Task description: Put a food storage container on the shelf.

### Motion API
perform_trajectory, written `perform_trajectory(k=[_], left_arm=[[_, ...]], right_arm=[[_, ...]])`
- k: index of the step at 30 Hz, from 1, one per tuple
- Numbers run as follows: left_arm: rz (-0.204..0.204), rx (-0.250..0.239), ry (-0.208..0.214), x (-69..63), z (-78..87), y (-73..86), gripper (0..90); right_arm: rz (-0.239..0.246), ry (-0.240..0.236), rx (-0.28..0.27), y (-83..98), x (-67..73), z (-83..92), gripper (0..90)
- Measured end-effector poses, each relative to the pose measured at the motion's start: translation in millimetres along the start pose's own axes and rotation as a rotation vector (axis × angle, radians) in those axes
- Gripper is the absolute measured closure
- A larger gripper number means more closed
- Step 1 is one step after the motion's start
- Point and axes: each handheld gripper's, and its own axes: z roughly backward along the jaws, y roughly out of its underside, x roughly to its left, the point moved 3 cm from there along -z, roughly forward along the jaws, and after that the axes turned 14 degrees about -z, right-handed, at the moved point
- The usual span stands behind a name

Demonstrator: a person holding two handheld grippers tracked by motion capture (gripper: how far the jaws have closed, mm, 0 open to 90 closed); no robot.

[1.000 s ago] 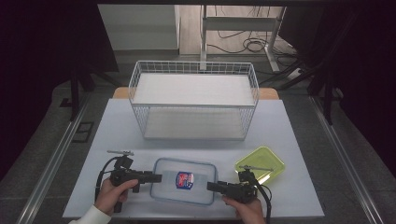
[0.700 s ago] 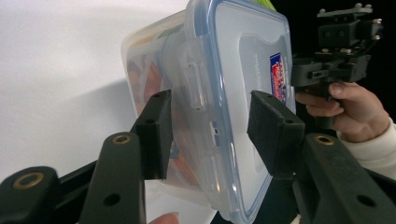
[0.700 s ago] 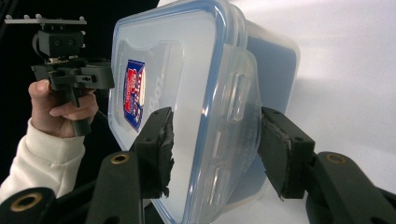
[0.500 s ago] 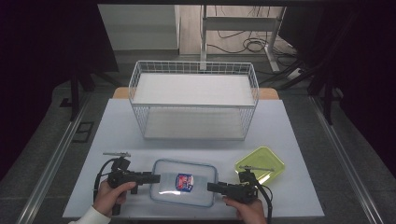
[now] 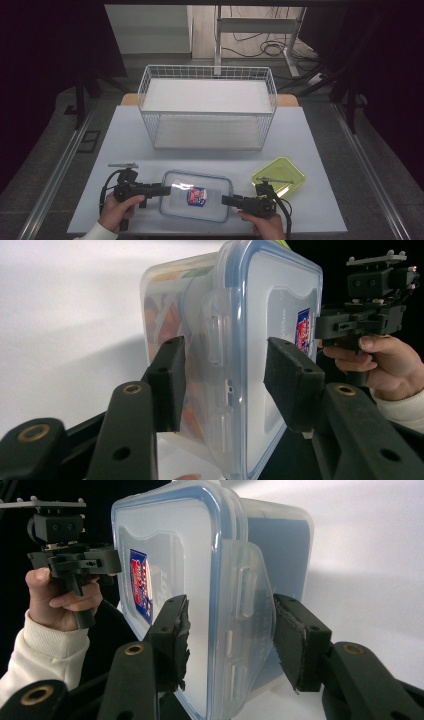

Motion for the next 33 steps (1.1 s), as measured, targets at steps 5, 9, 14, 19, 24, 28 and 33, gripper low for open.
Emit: perform_trajectory(k=[5, 9, 14, 19, 24, 28, 33], left_arm=[[-0.016, -0.01, -0.002, -5.8, 3.2, -3.5, 52.0], [-0.037, -0.02, -0.003, -12.2, 5.4, -8.0, 52.1], [-0.055, -0.032, -0.008, -18.2, 7.4, -13.9, 52.0], [-0.083, -0.05, -0.022, -25.7, 12.4, -23.4, 52.0], [-0.092, -0.069, -0.021, -28.7, 15.6, -32.7, 52.0], [-0.111, -0.091, -0.026, -33.6, 21.7, -47.8, 52.0], [-0.131, -0.113, -0.028, -39.3, 28.2, -65.7, 52.0]], right_arm=[[0.017, -0.005, -0.011, -1.7, 5.5, 3.8, 50.8], [0.05, -0.006, -0.026, -4.0, 12.4, 10.8, 50.8], [0.079, -0.007, -0.036, -6.9, 18.0, 16.7, 50.8], [0.104, -0.021, -0.05, -13.8, 26.5, 23.2, 50.8], [0.138, -0.012, -0.054, -23.0, 37.2, 29.2, 50.8], [0.164, -0.013, -0.07, -33.9, 49.5, 35.2, 50.8], [0.202, -0.011, -0.085, -47.6, 65.4, 43.8, 50.7]])
